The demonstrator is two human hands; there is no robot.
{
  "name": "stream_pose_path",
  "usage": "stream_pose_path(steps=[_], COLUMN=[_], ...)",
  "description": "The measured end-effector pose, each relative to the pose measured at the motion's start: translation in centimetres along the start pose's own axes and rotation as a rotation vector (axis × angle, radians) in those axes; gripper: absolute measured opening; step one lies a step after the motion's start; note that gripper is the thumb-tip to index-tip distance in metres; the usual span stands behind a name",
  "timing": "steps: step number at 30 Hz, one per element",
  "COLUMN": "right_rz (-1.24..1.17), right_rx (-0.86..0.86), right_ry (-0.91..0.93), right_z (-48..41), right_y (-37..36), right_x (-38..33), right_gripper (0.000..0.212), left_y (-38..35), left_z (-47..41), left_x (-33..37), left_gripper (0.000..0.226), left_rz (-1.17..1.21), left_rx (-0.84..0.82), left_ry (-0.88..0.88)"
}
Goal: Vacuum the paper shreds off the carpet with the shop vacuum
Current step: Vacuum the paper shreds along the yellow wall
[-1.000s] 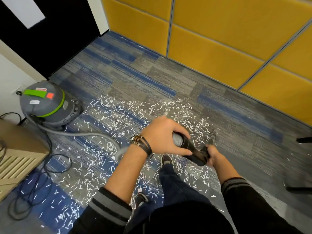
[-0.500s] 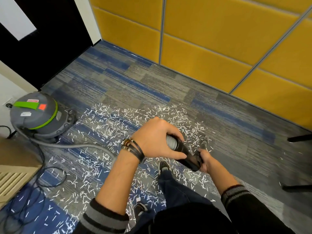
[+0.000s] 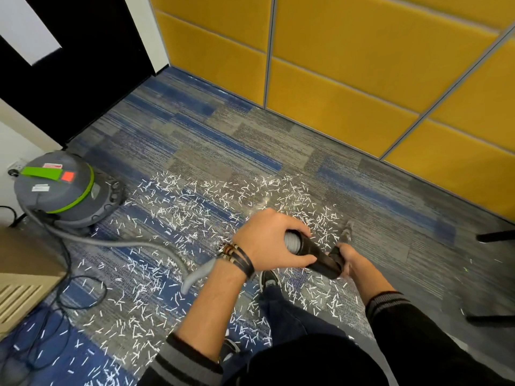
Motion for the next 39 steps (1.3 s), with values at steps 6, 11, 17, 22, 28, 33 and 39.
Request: stream_pose_path(steps=[6, 11, 17, 22, 28, 33, 39], right_rz=[0.018, -0.049, 0.02, 0.047, 0.083, 0.081, 0.134], right_rx=[-0.109, -0.119, -0.004, -0.074, -0.088, -0.018, -0.059], right_ry=[0.008, -0.04, -0.035, 0.048, 0.024, -0.005, 0.021], right_z=[0.9, 0.2, -0.3, 1.1, 1.3, 1.1, 3.2], right_y=[-6.3, -4.6, -1.0, -4.1, -3.5, 1.5, -1.7], right_x=[-0.5, 1.1, 2.0, -0.9, 0.1, 3.1, 3.0], right_gripper=[0.032, 0.035, 0.033, 0.031, 0.031, 0.036, 0.031], left_y=[2.8, 0.7, -0.1, 2.1, 1.9, -1.4, 1.2], left_z=[0.1, 0.2, 1.0, 0.6, 0.8, 2.4, 3.7], left_x=[-2.2, -1.9, -0.8, -0.9, -0.7, 0.1, -0.2], left_gripper=[0.038, 0.04, 0.036, 0.038, 0.038, 0.036, 0.038], left_rz=[-0.051, 0.01, 0.01, -0.003, 0.024, 0.064, 0.042], left_rx=[0.028, -0.09, -0.059, 0.027, -0.011, -0.114, -0.008], left_ry=[0.028, 0.016, -0.008, 0.016, -0.024, -0.04, -0.037])
Point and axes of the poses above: each hand's wrist, its own z-axis away from the middle knuckle, its own y-axis out of the back of the hand, x = y × z, the point moved 9 cm from there along -z, towards the middle knuckle, and after that the axes turned 14 degrees about -z, right-handed, at the moved point
